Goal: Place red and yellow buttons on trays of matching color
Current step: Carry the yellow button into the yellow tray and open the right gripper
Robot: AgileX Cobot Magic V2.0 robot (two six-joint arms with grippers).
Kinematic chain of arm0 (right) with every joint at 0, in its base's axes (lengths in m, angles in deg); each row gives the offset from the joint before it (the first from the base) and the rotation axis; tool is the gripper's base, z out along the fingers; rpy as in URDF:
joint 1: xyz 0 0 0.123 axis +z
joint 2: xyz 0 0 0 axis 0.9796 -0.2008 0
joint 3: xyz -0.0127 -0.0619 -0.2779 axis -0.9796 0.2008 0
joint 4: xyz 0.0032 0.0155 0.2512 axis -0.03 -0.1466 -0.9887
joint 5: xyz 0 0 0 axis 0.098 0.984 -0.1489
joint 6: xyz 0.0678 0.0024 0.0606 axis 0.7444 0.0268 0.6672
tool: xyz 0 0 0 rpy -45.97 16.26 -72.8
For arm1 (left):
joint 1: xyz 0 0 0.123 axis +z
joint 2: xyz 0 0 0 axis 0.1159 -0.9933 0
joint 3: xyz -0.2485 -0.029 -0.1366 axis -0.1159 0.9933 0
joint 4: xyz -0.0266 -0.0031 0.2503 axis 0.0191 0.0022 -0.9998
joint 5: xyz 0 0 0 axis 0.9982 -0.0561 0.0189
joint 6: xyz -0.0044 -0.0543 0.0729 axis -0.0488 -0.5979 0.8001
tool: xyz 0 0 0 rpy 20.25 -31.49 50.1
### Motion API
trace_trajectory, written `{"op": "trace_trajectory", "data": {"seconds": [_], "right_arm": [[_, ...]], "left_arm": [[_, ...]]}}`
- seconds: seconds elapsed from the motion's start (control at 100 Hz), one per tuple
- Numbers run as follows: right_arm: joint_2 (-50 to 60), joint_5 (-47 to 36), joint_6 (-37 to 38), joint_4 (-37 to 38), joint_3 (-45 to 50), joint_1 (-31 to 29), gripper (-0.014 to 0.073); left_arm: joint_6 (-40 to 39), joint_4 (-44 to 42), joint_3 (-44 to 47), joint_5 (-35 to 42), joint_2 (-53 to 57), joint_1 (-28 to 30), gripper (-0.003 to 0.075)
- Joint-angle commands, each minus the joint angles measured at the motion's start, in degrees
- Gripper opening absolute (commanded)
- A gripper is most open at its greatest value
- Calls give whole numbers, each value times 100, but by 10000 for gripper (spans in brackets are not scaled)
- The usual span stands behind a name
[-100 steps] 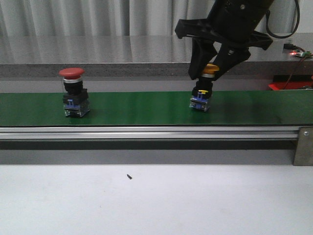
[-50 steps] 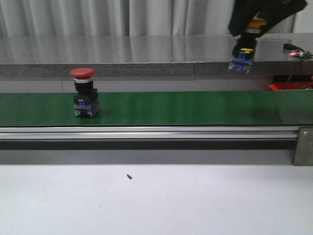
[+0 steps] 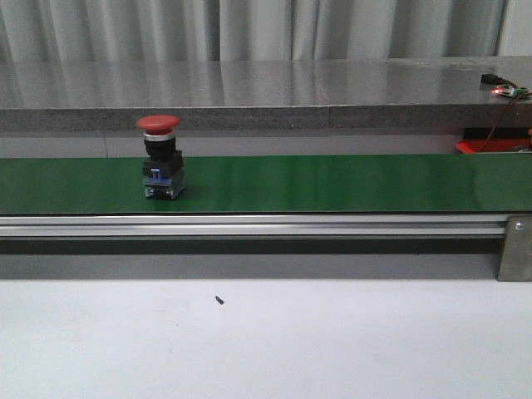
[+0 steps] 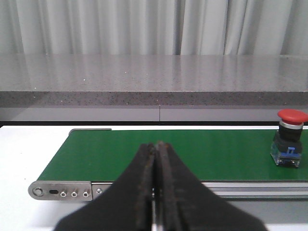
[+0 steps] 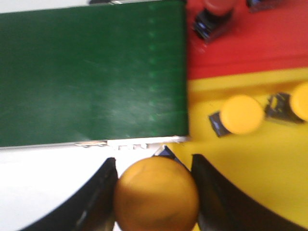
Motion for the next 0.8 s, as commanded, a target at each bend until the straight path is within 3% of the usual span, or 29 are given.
{"op": "trace_trajectory", "data": {"seconds": [0.0,0.19,0.44,0.63,0.7,0.79], "right_arm": [[187,-301,-7,39,149,-427,98],[187,-976,145,-86,747,-1050,98],[-22,-1899,145,-115,1332,-1065,98],[-506,-2051,145,-240,1370,-1065,104],[-676,-2014,145,-252,1370,-1065,150],[-834,-1992,145,-252,1370,-1065,309]], "left_arm": [[-43,1,237,429,189,7,-20],[-43,1,237,429,189,7,-20],[-43,1,237,429,189,7,-20],[-43,1,237,429,189,7,-20],[-43,1,237,429,189,7,-20],[-43,1,237,429,189,7,-20]]}}
